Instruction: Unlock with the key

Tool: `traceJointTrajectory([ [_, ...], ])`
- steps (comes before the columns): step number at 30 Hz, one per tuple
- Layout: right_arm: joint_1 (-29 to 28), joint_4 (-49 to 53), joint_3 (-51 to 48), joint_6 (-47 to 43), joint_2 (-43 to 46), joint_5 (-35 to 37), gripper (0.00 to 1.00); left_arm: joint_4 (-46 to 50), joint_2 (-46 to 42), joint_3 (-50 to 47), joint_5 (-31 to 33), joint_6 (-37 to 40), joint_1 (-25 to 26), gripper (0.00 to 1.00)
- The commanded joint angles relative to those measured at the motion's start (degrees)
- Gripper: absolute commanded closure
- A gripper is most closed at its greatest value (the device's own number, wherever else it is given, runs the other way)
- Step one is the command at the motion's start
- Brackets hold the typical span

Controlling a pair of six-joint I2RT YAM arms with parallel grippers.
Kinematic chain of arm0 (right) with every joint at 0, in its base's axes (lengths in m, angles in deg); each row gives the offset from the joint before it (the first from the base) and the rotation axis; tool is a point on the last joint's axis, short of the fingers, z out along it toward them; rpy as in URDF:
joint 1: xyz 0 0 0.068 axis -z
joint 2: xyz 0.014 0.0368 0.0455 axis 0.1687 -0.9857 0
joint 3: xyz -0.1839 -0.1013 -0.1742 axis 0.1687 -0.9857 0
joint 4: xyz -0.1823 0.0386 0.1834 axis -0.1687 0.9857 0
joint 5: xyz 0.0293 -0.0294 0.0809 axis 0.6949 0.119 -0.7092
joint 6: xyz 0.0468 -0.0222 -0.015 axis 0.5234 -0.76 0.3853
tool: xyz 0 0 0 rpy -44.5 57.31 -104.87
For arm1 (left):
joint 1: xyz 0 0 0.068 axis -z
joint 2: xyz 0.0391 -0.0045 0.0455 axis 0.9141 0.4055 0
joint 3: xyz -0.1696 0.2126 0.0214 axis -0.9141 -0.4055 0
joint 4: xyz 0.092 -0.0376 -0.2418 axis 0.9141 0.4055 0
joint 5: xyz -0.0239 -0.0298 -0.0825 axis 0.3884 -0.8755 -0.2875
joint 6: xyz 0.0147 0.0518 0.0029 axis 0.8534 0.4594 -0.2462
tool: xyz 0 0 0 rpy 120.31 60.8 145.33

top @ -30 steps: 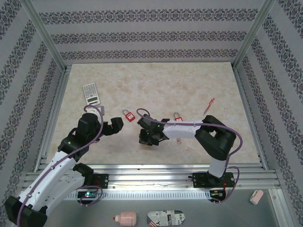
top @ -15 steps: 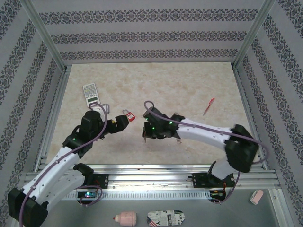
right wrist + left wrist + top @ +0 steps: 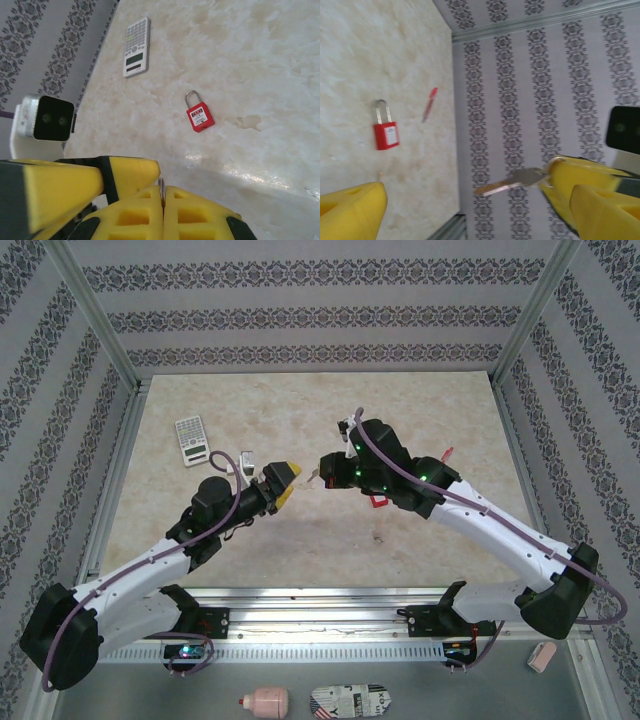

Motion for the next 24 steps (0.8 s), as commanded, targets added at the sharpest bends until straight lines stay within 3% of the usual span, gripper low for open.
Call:
traceJointTrajectory([
  [1, 0.09, -1.38, 0.46, -2.01, -0.20, -1.74, 1.00, -7.23, 0.82, 1.49, 2.60, -8.13, 1.48, 0.05],
  [12, -1.84, -6.53, -0.27, -2.27, -0.26, -1.77, 1.00, -16.62, 9.36, 0.62, 5.02, -17.94, 4.98, 0.05],
  [17, -4.29, -11.60, -5.01, -1.29, 1.68, -0.44, 1.00, -20.44, 11.44, 0.84, 7.57, -21.30, 5.06, 0.06],
  [22, -6.19, -15.05, -8.05, -1.65, 2.13, 1.32, 1.00, -25.44, 15.37, 2.65, 6.01, -24.61, 5.55, 0.11],
  [24, -6.56, -15.26, -8.30, -2.15, 2.37, 1.74, 1.00, -25.46, 15.78, 2.53, 5.92, -24.91, 5.77, 0.19],
])
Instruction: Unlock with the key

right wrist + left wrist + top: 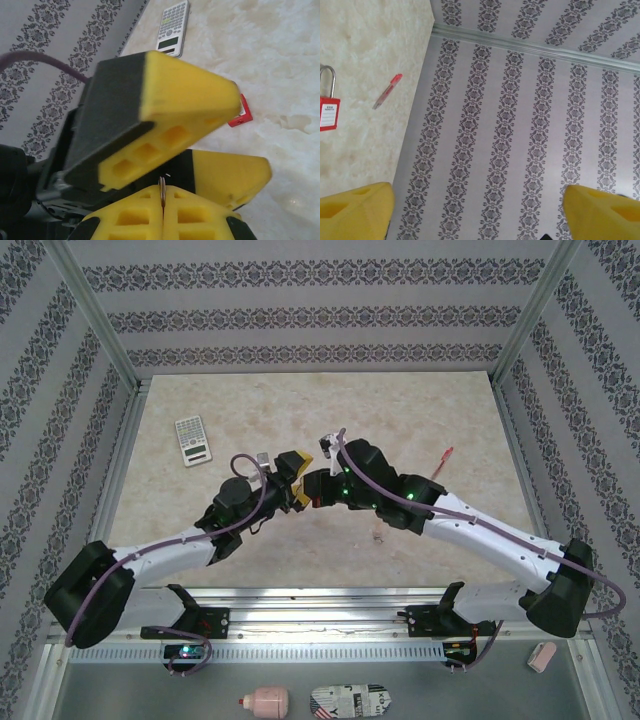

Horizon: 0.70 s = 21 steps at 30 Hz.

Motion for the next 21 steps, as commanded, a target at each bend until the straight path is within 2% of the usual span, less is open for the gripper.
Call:
traceJointTrajectory([
  [1, -0.60, -3.53, -1.06, -0.96, 1.75, 2.49, 1.00, -5.39, 0.09, 0.92, 0.33, -2.54, 0.99, 0.26],
  [4, -0.69, -3.37, -3.25, -0.96, 3.49, 3.29, 1.00, -2.19, -2.23, -0.23, 0.89, -1.55, 0.76, 0.46],
  [10, -0.73, -3.50, -5.91, -1.26, 5.17, 4.97, 1.00, 0.70, -2.73, 1.64, -1.12, -0.44, 0.80, 0.54],
  [17, -0.64, -4.19, -6.47, -3.11, 6.84, 2.93, 1.00, 1.77, -1.77, 1.98, -2.02, 0.08, 0.81, 0.88],
  [21, -0.86, -4.90, -9.15, -3.00, 8.25, 2.54, 1.00, 3.11, -1.52, 2.87, -2.36, 1.03, 0.64, 0.99],
])
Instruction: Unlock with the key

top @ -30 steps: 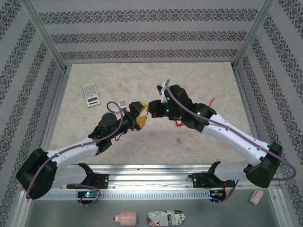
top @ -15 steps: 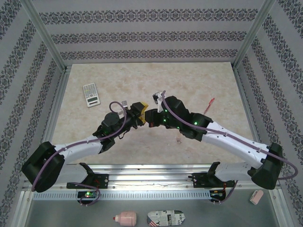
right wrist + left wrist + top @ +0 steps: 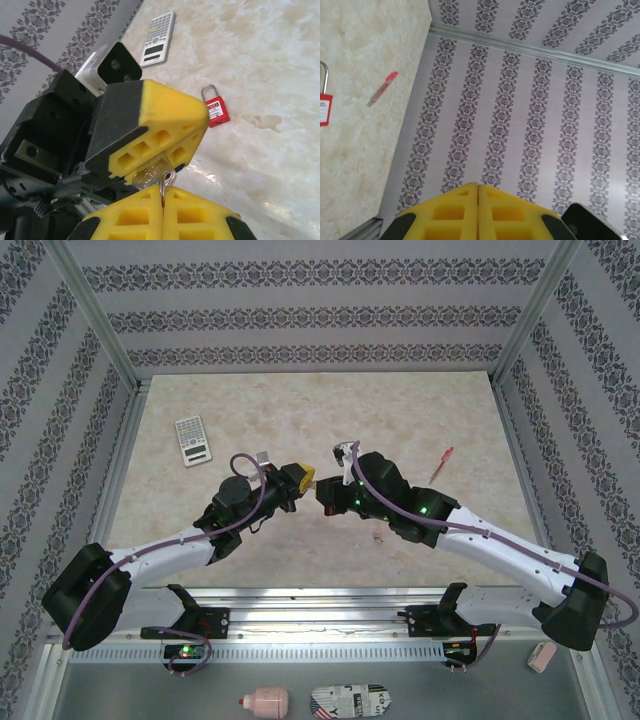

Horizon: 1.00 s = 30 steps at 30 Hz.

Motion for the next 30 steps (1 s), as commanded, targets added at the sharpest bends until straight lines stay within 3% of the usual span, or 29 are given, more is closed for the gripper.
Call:
traceJointTrajectory([
  [1, -0.67, -2.67, -2.02, -1.02, 2.16, -0.79, 1.00, 1.43, 0.27, 2.47, -2.54, 1.92, 0.46, 1.00],
  [8, -0.86, -3.49, -4.38, -1.64, 3.70, -2.67, 1.00, 5.48, 0.75, 4.79, -3.57, 5.77, -0.04, 1.00],
  [9, -0.86, -3.60, -4.71, -1.22, 3.91, -3.10, 0.95, 7.01, 0.42, 5.65, -3.88, 7.41, -0.14, 1.00],
  [11, -0.65, -3.39, -5.50, 0.15, 5.19, -3.74, 0.57, 11.65, -0.16, 8.43, -5.67, 13.22, -0.52, 1.00],
  [13, 0.84, -2.51, -6.31, 2.64, 7.66, -4.63, 0.44, 15.39, -0.70, 10.89, -7.67, 20.15, -0.72, 1.00],
  [15, 4.28, -2.56, -7.03, 5.82, 9.89, -8.68, 0.40, 18.62, -1.87, 12.34, -8.23, 27.19, -0.73, 1.00],
  [19, 10.43, -10.18, -9.11, 12.82, 11.67, -18.51, 0.39, 19.68, -2.86, 13.10, -8.08, 36.38, -0.73, 1.00],
  [24, 13.38, -31.55, -14.09, 23.60, 8.34, -25.94, 0.46, 6.50, 0.62, 10.44, -9.71, 35.13, -0.46, 1.00],
  [30, 12.49, -37.75, -16.06, 25.96, 5.02, -27.25, 0.59, 0.13, 1.58, 8.50, -6.70, 34.18, -0.29, 1.00],
])
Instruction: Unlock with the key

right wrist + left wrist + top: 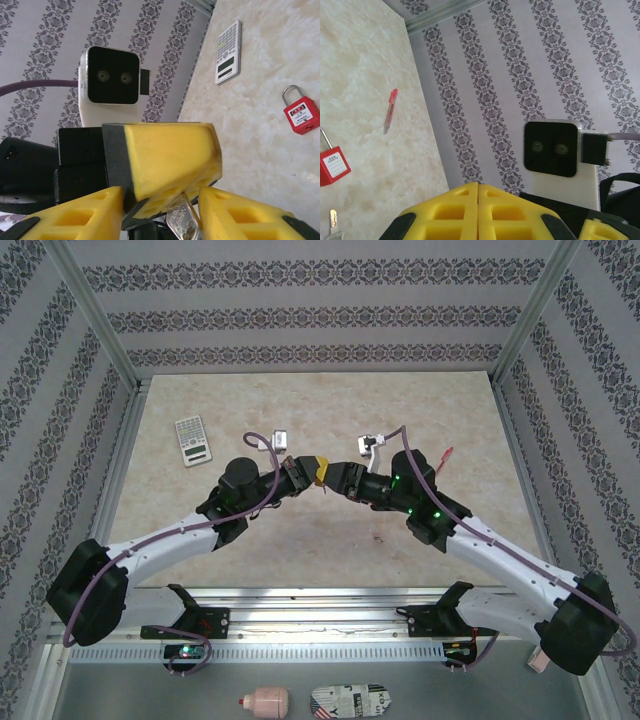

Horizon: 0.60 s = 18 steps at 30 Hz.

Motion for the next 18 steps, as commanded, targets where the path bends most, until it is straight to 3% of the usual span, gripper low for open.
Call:
traceJointTrajectory([
  [1, -0.97, -9.38, -2.35, 3.83, 0.71, -2.73, 0.59, -7.65, -0.58, -1.05, 1.46, 1.89, -0.09, 1.00],
  [8, -2.50, -14.84, -5.68, 4.97, -0.10, -1.50, 0.61, -11.95, -0.31, -2.10, 5.20, 1.08, 0.76, 1.00],
  [18, -2.77, -14.92, -8.02, 4.99, 0.58, 0.33, 0.62, -17.44, -1.43, -3.81, 9.03, -0.28, 1.05, 1.00],
])
